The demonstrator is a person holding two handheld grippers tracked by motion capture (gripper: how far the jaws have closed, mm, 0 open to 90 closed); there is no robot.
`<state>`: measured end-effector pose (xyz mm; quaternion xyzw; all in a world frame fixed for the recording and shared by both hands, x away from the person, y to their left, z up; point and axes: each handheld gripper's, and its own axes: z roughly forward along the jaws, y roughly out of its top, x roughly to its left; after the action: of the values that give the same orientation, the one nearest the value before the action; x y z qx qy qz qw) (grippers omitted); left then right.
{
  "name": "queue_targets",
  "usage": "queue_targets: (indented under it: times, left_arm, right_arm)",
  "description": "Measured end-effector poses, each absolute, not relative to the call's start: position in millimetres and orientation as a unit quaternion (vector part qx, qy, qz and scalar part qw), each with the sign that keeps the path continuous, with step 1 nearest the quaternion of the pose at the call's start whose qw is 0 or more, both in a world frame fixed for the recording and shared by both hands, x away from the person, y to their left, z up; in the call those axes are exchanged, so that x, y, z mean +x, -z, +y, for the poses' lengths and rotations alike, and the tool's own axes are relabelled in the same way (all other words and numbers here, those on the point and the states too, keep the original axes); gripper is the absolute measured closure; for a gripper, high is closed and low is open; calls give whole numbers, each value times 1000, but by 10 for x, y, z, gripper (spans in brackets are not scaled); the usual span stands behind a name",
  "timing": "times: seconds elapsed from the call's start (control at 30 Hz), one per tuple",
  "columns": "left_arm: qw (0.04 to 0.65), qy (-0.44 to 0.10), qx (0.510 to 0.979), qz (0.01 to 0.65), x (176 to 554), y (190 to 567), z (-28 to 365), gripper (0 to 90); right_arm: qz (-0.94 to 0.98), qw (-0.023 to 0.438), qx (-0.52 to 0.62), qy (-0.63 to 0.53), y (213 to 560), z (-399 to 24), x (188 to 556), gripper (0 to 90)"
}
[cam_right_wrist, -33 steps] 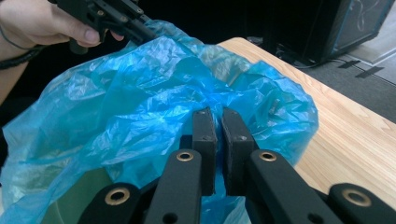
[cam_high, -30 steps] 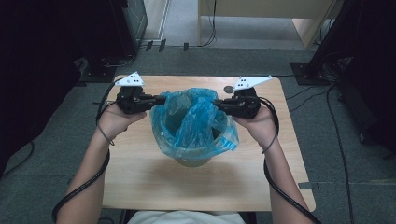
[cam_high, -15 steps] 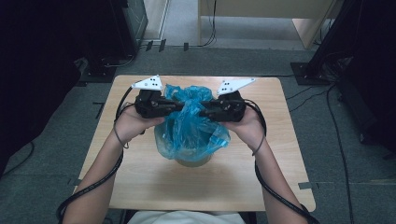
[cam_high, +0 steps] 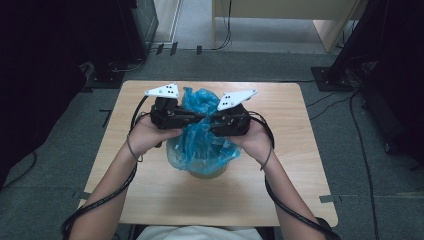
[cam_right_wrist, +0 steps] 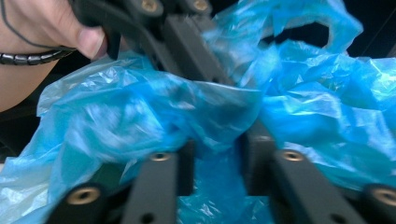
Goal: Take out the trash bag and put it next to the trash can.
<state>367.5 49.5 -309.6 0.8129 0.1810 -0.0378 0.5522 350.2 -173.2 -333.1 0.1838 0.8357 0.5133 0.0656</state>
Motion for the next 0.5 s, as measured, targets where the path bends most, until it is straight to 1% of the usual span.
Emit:
queue_targets:
  times: [0.07, 0.1, 0.17, 0.2, 0.23, 0.27, 0.3, 0.33, 0.37, 0.43, 0.5]
  left_arm:
    - [559, 36, 808, 182, 3680, 3087, 521, 821]
    - [567, 18, 805, 172, 3664, 3061, 557, 732]
    - [571, 10, 803, 170, 3655, 3041, 583, 643]
    - [575, 0, 801, 169, 3650, 3021, 613, 643]
    - [576, -14, 799, 170, 3646, 3003, 649, 579]
    - [564, -38, 806, 176, 3642, 2990, 712, 502]
    - [564, -38, 806, 176, 3642, 2990, 712, 464]
    - [555, -50, 811, 177, 3641, 2996, 739, 464]
    - [544, -66, 818, 173, 3646, 3032, 778, 399]
    - [541, -63, 821, 173, 3655, 3060, 785, 360]
    - [517, -53, 838, 166, 3673, 3170, 734, 336]
  right_arm:
    - [838, 64, 185, -509, 3332, -1728, 3495, 818]
    - [837, 53, 192, -509, 3335, -1736, 3502, 864]
    - [833, 47, 209, -510, 3335, -1757, 3514, 879]
    - [833, 47, 209, -510, 3335, -1757, 3514, 879]
    - [831, 44, 218, -510, 3334, -1774, 3525, 881]
    - [828, 44, 233, -509, 3330, -1818, 3550, 883]
    - [828, 44, 233, -509, 3330, -1818, 3550, 883]
    - [825, 43, 239, -511, 3322, -1845, 3558, 884]
    - [819, 44, 245, -517, 3292, -1894, 3565, 884]
    - [814, 45, 247, -523, 3254, -1932, 3564, 884]
    - [810, 42, 248, -530, 3216, -1956, 3556, 884]
